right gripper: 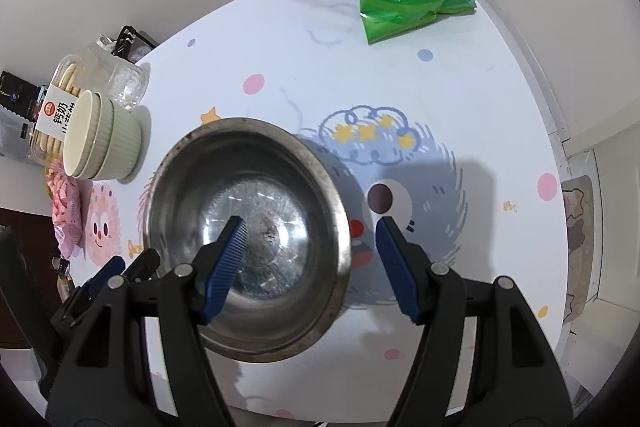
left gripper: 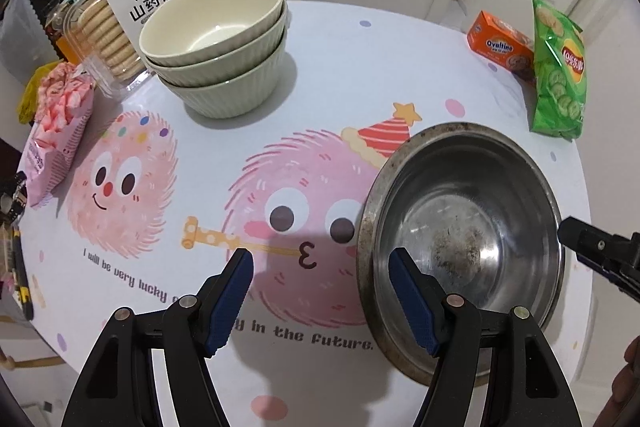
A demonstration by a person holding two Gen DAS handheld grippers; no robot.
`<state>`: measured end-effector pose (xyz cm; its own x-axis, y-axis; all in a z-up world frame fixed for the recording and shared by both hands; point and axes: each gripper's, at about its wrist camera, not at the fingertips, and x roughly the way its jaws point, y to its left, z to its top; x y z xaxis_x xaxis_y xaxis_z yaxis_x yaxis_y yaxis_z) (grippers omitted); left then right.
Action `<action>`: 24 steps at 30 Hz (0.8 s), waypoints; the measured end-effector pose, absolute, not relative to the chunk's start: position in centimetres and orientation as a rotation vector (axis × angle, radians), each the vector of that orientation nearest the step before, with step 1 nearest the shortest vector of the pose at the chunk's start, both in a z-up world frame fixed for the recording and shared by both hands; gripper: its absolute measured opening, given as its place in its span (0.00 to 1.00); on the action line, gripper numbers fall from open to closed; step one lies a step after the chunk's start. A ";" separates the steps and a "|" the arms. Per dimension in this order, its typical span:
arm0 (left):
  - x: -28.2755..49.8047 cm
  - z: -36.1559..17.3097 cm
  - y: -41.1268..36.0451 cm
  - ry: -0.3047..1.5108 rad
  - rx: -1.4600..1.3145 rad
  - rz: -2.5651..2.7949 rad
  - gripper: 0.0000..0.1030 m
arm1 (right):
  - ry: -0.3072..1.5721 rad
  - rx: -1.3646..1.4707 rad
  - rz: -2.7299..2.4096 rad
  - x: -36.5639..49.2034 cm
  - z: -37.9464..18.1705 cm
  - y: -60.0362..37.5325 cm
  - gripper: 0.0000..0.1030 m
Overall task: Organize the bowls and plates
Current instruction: 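Move both grippers away toward the cream-white and green bowl stack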
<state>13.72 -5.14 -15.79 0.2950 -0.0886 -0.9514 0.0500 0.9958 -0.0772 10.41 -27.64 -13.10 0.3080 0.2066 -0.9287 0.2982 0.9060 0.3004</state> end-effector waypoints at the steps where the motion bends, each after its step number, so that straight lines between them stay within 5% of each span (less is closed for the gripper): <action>1: 13.7 -15.6 -4.9 1.265 -0.043 -0.090 0.70 | 1.272 0.458 -0.059 10.6 -13.0 -27.4 0.66; 24: 16.6 -10.8 -0.3 1.138 -0.157 0.037 0.70 | 1.249 0.325 0.121 16.8 -9.3 -20.0 0.66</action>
